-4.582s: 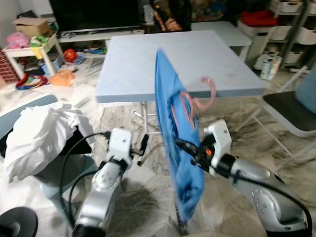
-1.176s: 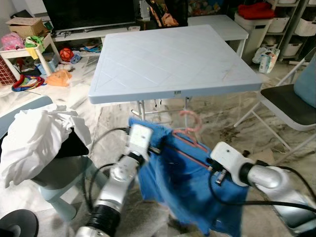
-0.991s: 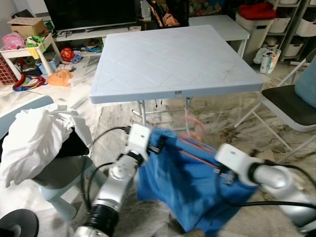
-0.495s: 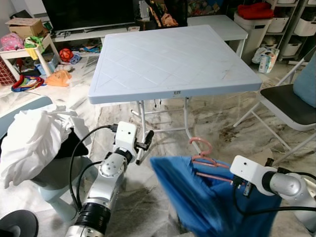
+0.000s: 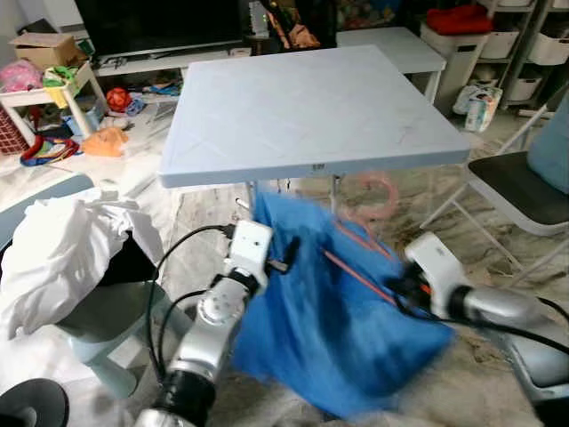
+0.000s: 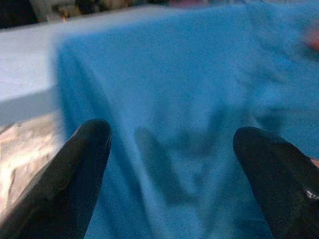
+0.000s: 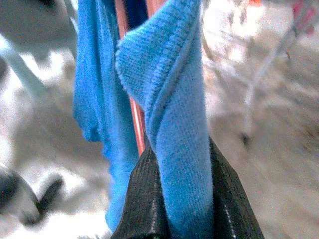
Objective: Hang hanger
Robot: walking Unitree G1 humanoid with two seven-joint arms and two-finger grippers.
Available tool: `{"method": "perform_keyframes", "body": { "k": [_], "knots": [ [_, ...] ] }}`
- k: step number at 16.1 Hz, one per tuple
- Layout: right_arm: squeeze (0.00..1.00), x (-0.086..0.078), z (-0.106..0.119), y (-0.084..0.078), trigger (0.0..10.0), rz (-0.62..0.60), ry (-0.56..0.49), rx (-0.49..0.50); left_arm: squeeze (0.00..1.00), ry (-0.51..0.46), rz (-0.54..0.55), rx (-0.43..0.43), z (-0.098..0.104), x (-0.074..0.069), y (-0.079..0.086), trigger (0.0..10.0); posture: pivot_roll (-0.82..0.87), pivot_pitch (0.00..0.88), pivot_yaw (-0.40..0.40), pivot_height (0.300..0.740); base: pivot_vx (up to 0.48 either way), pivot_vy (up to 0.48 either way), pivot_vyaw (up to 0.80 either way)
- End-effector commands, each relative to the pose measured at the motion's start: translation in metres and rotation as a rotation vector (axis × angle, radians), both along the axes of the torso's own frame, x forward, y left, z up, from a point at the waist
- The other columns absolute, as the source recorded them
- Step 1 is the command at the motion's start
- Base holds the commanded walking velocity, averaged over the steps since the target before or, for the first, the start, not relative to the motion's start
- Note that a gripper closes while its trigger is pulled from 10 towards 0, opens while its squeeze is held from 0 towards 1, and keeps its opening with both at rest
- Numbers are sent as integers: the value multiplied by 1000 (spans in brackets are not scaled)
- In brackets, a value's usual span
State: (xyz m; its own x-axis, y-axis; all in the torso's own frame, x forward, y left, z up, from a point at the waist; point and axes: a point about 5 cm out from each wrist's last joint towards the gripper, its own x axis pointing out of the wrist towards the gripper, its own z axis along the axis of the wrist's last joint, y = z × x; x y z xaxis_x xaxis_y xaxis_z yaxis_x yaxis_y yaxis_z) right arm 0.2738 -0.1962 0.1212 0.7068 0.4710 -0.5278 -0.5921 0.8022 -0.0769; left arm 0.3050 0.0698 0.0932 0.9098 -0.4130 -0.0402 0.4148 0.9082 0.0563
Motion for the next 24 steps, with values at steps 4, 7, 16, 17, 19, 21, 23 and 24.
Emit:
{"method": "perform_keyframes", "body": {
  "k": [4, 7, 16, 17, 19, 21, 23, 24],
  "knots": [
    [0, 0, 19, 14, 10000, -168, -207, 184, 0, -92, 152, -99, 12, -18, 33, 10000, -197, 0, 52, 740, 0, 0, 0],
    [0, -11, 11, 25, 10000, -191, -222, 192, 0, -130, 257, -69, 15, -43, 61, 10000, -160, 0, 49, 740, 0, 0, 0],
    [0, -8, 18, 25, 10000, -245, -298, 198, 0, -107, 240, -80, 16, -49, 54, 10000, -167, 0, 49, 740, 0, 0, 0],
    [0, -8, 17, 25, 10000, -254, -313, 194, 0, -103, 241, -79, 16, -50, 54, 10000, -163, 0, 50, 740, 240, 0, 0],
    [0, -10, 7, 28, 10000, -281, -310, 201, 0, -95, 251, -67, 15, -53, 60, 10000, -144, 0, 48, 740, 246, 0, 0],
    [0, -8, 5, 33, 10000, -257, -313, 200, 0, -93, 262, -60, 15, -54, 64, 10000, -134, 0, 43, 740, 283, 0, 0],
    [0, -6, 5, 35, 10000, -249, -321, 204, 0, -93, 266, -57, 15, -54, 65, 10000, -129, 0, 40, 740, 309, 0, 0],
    [0, -5, 5, 35, 10000, -247, -326, 203, 0, -93, 267, -57, 15, -54, 65, 10000, -129, 0, 38, 740, 352, 0, 0]
  ]
}}
